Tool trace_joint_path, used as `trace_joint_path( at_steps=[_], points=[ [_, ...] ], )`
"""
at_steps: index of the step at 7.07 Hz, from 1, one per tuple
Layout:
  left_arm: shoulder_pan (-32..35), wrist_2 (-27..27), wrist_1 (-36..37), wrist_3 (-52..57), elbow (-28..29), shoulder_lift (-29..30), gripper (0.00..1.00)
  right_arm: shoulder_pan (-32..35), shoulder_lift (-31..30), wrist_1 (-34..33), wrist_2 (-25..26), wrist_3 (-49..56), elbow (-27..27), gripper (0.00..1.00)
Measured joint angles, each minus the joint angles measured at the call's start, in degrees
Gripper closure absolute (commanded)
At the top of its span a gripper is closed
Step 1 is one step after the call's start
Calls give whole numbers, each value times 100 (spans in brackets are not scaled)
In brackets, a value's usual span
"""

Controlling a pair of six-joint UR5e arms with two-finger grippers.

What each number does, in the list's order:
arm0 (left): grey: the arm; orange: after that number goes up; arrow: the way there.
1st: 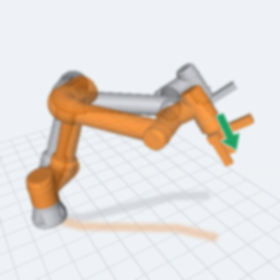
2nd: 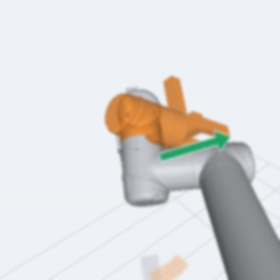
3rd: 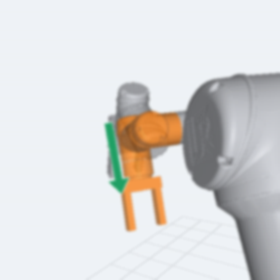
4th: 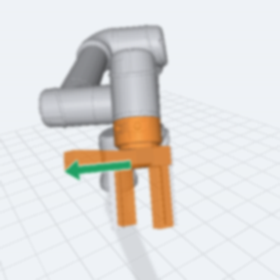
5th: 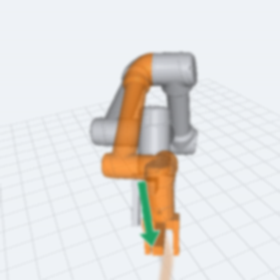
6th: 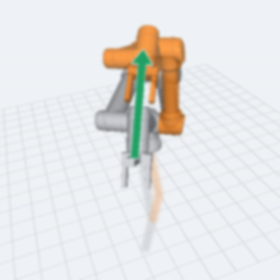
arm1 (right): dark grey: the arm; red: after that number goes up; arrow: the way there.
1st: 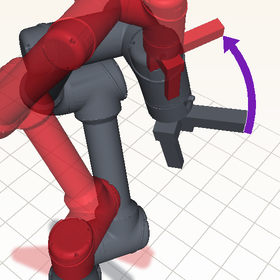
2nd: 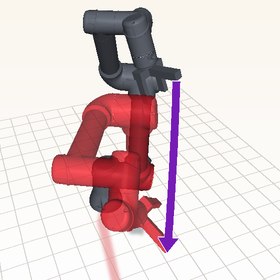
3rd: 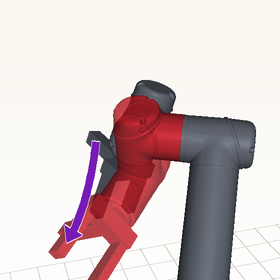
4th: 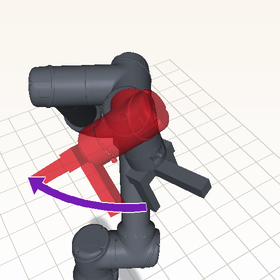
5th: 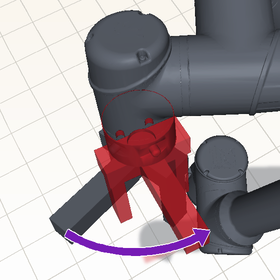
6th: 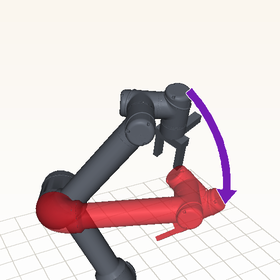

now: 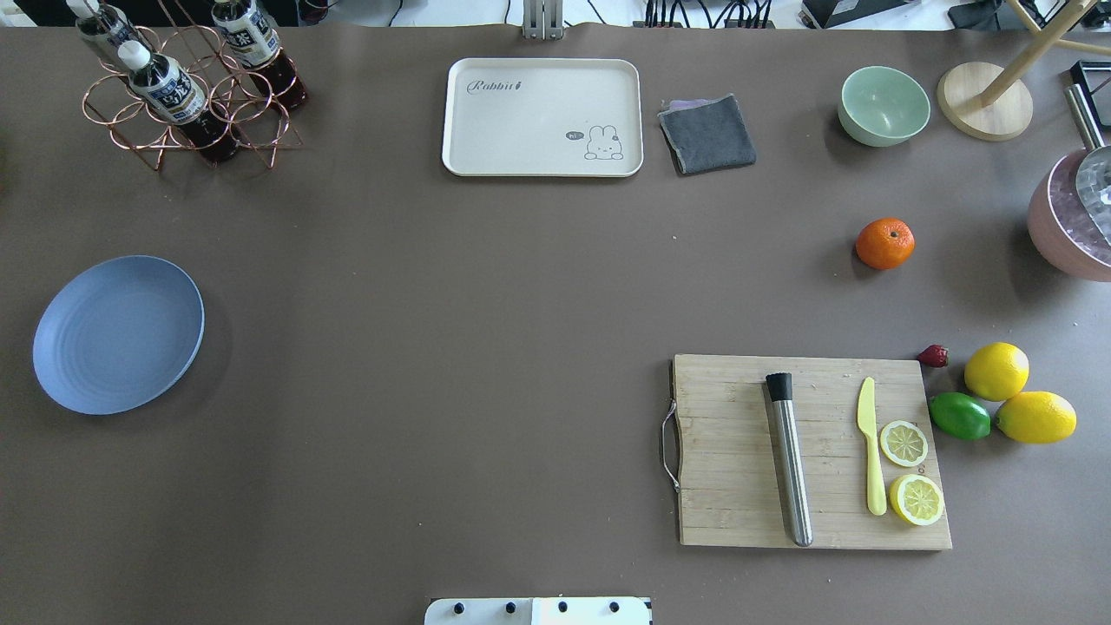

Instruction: Pick orange to plate

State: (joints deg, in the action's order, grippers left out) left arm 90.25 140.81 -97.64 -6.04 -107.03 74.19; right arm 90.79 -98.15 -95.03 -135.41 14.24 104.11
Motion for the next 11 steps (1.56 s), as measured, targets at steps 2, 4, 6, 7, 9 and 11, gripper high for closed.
trace_joint_path(
  at_steps=[2, 4, 6, 7, 9, 11],
  points=[
    [-39, -93, -102, 10, 100, 69, 2, -23, 11, -14, 115, 0, -25, 0],
    [-72, -179, -370, 20, 273, 18, 2, -32, -5, -15, 138, 0, -41, 0],
    [-102, -227, -448, 18, 284, -20, 2, -34, -25, -6, 121, -19, -70, 0],
    [-121, -262, -452, 23, 274, -22, 2, -34, -13, 4, 131, -55, -110, 0],
    [-163, -398, -411, 370, 279, -15, 2, -35, -5, 16, 156, -87, -171, 0],
    [-155, -496, -100, 594, 179, 42, 2, -35, 6, 15, 229, -90, -252, 0]
  ],
)
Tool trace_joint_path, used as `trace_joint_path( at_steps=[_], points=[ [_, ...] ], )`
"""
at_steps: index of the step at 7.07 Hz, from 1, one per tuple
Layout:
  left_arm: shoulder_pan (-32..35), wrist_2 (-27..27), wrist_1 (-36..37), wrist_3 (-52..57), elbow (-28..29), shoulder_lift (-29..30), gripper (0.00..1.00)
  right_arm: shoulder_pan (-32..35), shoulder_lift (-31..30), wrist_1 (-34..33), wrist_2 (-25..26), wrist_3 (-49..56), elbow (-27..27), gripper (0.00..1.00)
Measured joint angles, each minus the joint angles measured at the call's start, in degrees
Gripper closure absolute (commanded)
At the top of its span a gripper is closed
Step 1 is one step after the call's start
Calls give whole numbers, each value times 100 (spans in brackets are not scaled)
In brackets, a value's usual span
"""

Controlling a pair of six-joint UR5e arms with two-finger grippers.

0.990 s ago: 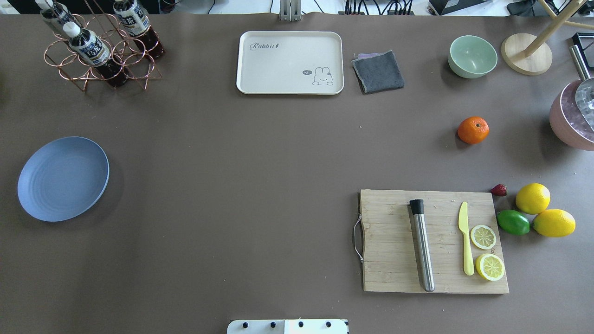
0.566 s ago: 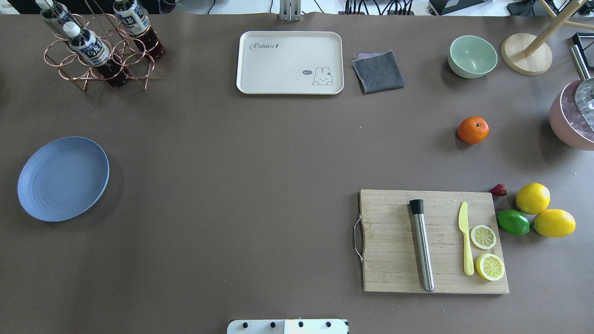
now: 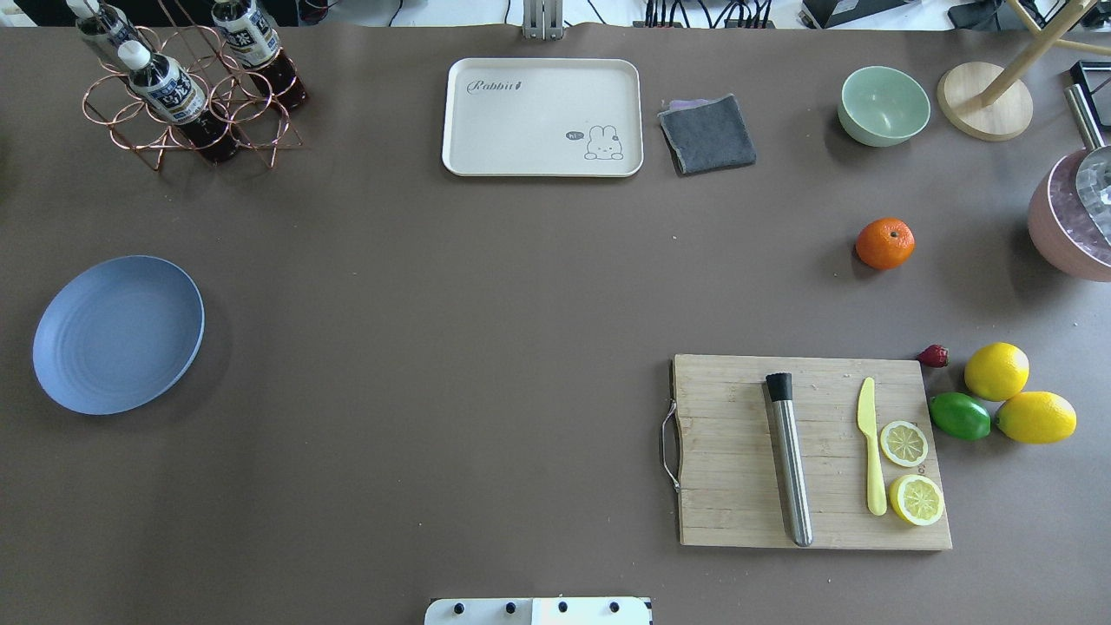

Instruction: Pick orange to plate

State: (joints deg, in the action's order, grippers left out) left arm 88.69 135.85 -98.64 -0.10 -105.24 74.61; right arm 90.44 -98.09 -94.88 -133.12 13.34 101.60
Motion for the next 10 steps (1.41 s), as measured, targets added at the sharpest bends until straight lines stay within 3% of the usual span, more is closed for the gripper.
trace_joint_path(
  at_steps=[6, 10],
  points=[
    [61, -264, 286, 47, -377, -6, 2, -7, 96, 13, 121, 4, -137, 0],
    [32, -241, 276, 15, -285, 148, 2, -108, 215, 13, 70, -4, -149, 0]
  ],
)
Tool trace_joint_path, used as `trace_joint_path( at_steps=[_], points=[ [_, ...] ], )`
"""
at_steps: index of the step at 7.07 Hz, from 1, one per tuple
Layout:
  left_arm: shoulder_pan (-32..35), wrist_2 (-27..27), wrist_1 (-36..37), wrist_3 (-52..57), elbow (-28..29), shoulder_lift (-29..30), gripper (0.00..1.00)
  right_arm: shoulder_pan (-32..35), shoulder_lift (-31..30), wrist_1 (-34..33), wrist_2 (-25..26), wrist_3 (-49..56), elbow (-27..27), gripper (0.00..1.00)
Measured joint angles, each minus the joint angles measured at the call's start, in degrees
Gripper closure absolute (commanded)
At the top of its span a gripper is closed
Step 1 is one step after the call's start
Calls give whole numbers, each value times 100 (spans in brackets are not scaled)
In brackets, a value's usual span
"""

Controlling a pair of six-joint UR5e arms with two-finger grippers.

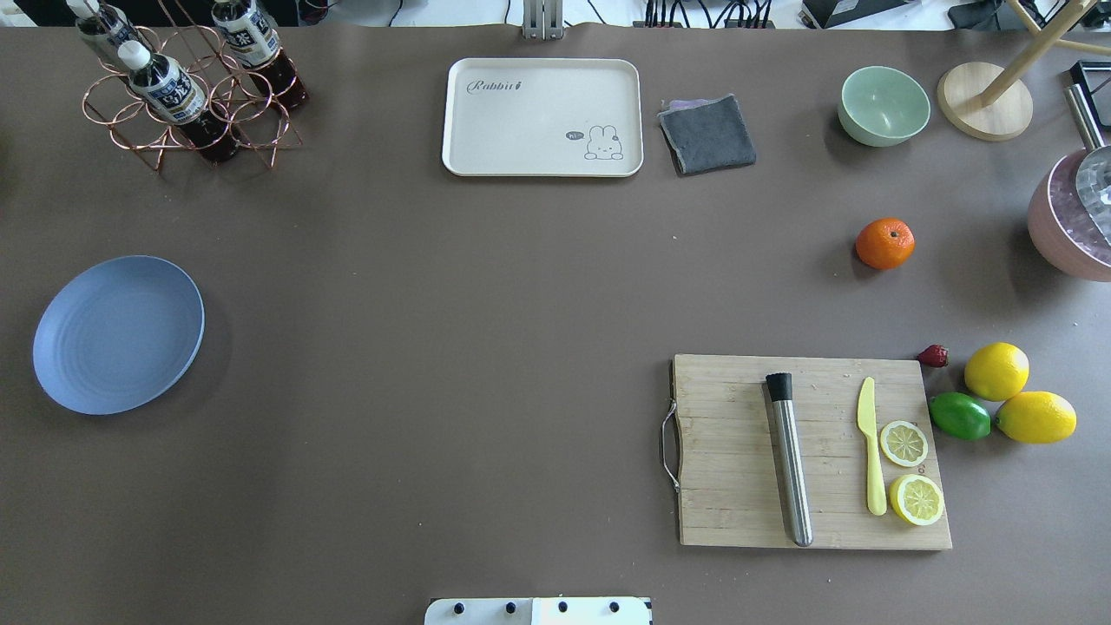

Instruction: Pick orange to plate

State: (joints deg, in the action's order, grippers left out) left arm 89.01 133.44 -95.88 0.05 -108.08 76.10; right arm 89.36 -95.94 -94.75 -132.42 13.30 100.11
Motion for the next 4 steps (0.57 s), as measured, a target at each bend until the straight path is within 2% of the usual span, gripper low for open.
trace_joint_path(
  at_steps=[4],
  points=[
    [-80, 12, -176, -97, -21, 20, 3, -15, -27, 20, -90, -80, -32, 0]
  ],
)
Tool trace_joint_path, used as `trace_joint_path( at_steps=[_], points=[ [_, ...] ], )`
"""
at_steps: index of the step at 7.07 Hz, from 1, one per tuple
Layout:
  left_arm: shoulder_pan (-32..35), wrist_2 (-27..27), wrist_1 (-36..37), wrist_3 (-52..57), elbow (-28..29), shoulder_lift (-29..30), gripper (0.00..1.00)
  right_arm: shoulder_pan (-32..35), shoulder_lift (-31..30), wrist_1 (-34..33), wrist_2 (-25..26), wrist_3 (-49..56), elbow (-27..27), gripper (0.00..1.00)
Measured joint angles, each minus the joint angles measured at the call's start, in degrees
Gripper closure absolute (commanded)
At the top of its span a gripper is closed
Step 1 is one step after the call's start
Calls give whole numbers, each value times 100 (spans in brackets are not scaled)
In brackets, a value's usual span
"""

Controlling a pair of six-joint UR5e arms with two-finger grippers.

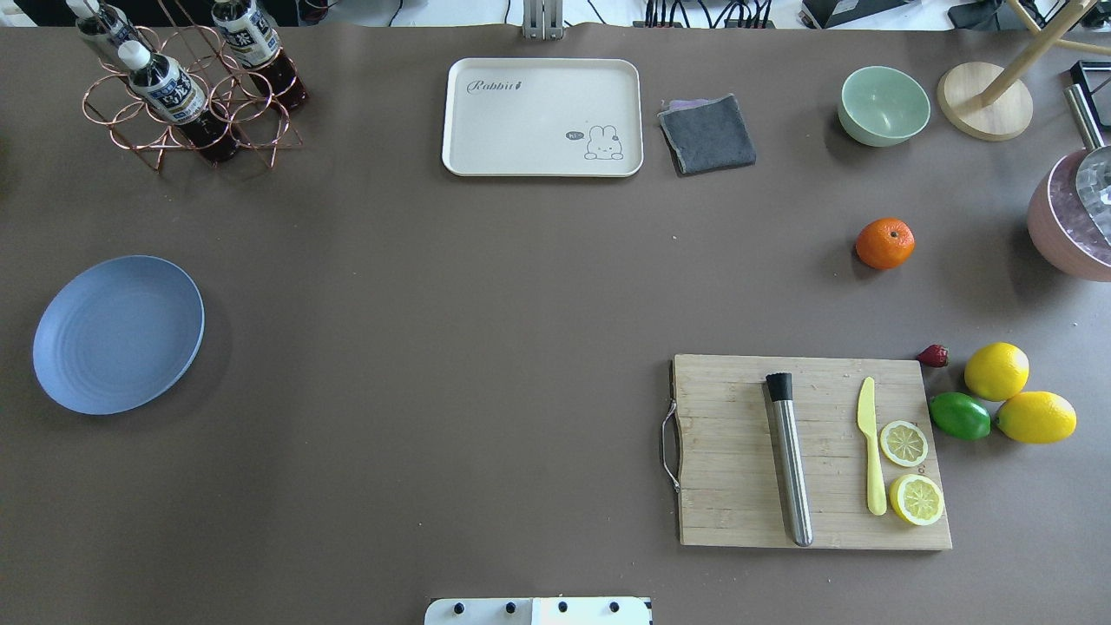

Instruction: Pick orange to plate

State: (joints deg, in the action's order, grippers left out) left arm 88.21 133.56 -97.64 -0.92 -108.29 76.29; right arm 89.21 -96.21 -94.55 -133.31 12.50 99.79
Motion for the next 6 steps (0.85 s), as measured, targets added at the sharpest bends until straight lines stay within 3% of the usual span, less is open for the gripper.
trace_joint_path(
  at_steps=[2, 6],
  points=[
    [-595, -2, -458, -702, 287, 276, 2, -33, 5, 4, -233, -47, -2, 0],
    [-2082, -81, -3277, -3040, 1973, 872, 5, -220, 111, 20, -690, -58, 21, 0]
  ],
)
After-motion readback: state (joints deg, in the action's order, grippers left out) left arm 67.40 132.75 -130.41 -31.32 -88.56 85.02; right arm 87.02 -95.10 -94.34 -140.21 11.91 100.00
